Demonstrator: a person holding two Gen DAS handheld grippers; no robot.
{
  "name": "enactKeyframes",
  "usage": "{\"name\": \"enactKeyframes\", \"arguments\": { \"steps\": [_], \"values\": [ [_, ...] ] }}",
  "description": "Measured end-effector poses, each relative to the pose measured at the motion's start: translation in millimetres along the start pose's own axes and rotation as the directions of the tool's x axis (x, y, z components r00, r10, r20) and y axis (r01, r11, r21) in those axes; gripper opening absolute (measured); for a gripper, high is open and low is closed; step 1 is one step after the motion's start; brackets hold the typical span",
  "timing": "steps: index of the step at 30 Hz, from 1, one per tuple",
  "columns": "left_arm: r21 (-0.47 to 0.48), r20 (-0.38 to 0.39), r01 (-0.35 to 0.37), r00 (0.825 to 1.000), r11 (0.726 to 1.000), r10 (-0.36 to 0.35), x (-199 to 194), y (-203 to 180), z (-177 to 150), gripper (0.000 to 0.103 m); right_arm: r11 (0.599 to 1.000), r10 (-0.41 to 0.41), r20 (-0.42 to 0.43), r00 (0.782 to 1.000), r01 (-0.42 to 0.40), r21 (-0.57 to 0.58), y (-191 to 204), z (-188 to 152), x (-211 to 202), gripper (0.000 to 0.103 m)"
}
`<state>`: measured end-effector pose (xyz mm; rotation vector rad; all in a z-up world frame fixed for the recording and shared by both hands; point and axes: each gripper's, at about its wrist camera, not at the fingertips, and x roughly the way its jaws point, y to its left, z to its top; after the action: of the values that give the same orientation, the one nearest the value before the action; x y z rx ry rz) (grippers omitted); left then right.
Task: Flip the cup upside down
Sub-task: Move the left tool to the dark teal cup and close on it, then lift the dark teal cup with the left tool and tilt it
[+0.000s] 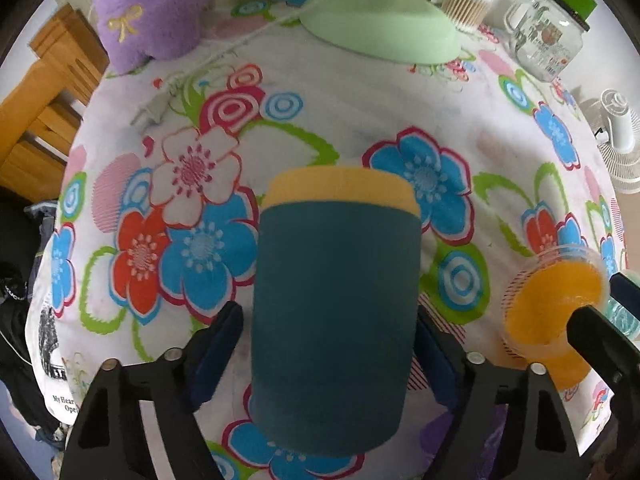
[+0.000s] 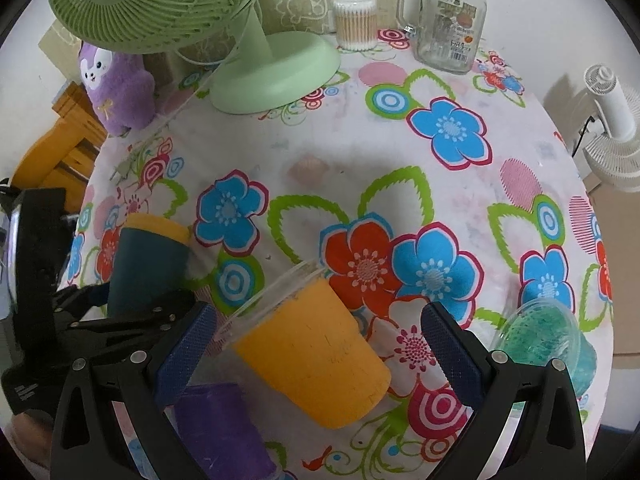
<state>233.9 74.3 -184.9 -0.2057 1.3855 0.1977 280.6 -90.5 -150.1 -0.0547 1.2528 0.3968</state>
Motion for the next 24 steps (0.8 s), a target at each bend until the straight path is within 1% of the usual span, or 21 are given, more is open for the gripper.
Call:
{"name": "enactKeyframes", "arguments": {
  "steps": [2, 4, 7, 12, 13, 16, 22, 24],
  "values": [
    [-0.004, 0.009, -0.011, 1.0, 1.0, 0.011, 0, 0, 0, 0.077, 1.0, -0.002, -0.001, 1.0, 0.002, -0.004, 1, 0, 1, 0.103],
    [0.001, 0.015, -0.015, 1.0, 1.0, 0.015, -1, -1, 1, 0.069, 1.0, -0.001, -0.001, 1.0, 0.001, -0.007, 2, -1, 1, 0.103],
    [-0.012, 0.01, -0.004, 1.0, 1.0, 0.004, -1, -3, 3, 0.069, 1.0, 0.004, 0.007, 1.0, -0.004, -0.009, 3, -1, -3, 0.103],
    [-0.031, 0.036, -0.01, 0.999, 0.999, 0.011, -17, -2, -1, 0.068, 1.0, 0.012, 0.026, 1.0, -0.012, -0.013, 4, -2, -16, 0.103],
    [-0.03, 0.038, -0.006, 0.999, 1.0, 0.007, -22, 3, -2, 0.068, 1.0, 0.015, 0.031, 0.999, -0.014, -0.013, 3, -2, -20, 0.103],
    [-0.017, 0.062, -0.011, 0.998, 1.0, 0.012, -40, -3, -7, 0.068, 1.0, 0.022, 0.046, 0.999, -0.021, -0.015, 2, -5, -33, 0.103],
    [0.032, 0.121, -0.007, 0.993, 0.999, 0.003, -82, -18, -23, 0.068, 0.999, 0.035, 0.081, 0.996, -0.033, -0.021, -3, -17, -67, 0.103],
    [0.05, 0.142, 0.005, 0.99, 0.999, -0.012, -96, -25, -33, 0.068, 0.999, 0.031, 0.091, 0.995, -0.029, -0.025, -6, -24, -79, 0.103]
  ]
}}
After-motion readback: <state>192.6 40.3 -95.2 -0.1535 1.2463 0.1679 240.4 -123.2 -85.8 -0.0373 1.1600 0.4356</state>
